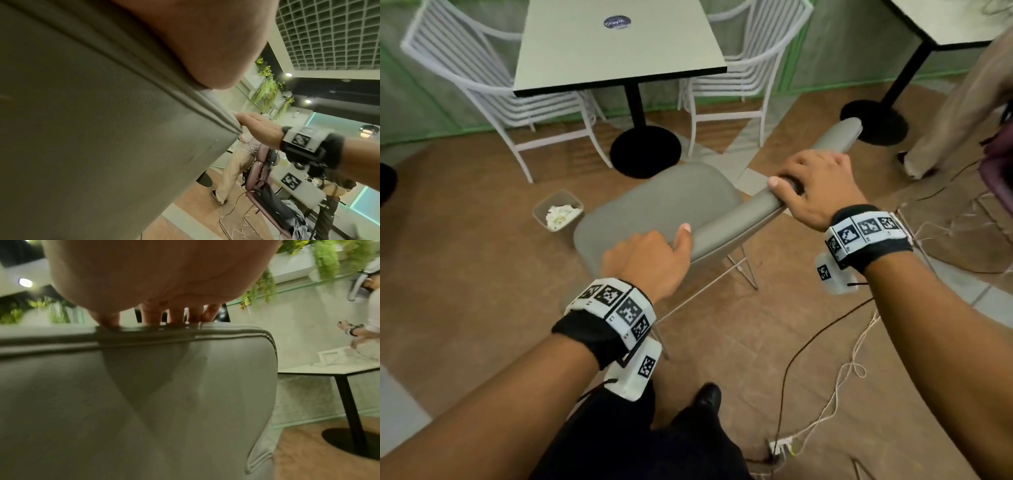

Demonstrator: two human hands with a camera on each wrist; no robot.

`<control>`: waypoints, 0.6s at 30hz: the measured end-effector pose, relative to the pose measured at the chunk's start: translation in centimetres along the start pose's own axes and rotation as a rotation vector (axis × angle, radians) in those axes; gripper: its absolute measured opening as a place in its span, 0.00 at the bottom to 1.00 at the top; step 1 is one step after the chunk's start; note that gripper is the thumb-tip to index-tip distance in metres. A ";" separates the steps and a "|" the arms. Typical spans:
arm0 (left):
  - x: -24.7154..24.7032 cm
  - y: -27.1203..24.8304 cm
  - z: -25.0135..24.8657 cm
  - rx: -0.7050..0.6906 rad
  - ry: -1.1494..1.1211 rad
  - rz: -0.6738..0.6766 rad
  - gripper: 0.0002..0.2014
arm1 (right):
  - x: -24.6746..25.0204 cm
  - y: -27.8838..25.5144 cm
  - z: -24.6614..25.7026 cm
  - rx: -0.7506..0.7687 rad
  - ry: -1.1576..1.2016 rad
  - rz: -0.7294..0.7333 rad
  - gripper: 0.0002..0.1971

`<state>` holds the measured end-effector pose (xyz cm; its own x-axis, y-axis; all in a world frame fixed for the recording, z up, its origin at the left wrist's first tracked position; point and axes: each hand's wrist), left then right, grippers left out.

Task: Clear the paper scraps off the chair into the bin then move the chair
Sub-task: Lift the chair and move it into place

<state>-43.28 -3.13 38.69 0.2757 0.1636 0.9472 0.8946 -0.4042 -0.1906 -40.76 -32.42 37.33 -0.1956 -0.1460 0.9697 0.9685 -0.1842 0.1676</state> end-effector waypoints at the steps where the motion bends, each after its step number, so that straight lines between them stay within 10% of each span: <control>1: -0.2 -0.1 -0.2 0.002 0.020 -0.012 0.39 | 0.1 0.9 -0.4 0.032 -0.055 0.026 0.26; 18: 0.5 1.3 2.8 -0.136 0.188 -0.157 0.34 | -1.3 4.3 1.9 -0.010 -0.297 0.117 0.39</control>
<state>-40.96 -1.09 38.24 0.0562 0.0690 0.9960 0.8622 -0.5065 -0.0136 -36.02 -31.23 37.16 -0.0281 0.1236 0.9919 0.9800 -0.1924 0.0517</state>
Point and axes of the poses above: each hand's wrist, its own y-axis towards the middle knuckle, its own x-axis out of the back of the hand, z = x × y, and after that the axes turned 14 degrees about -x, right-handed
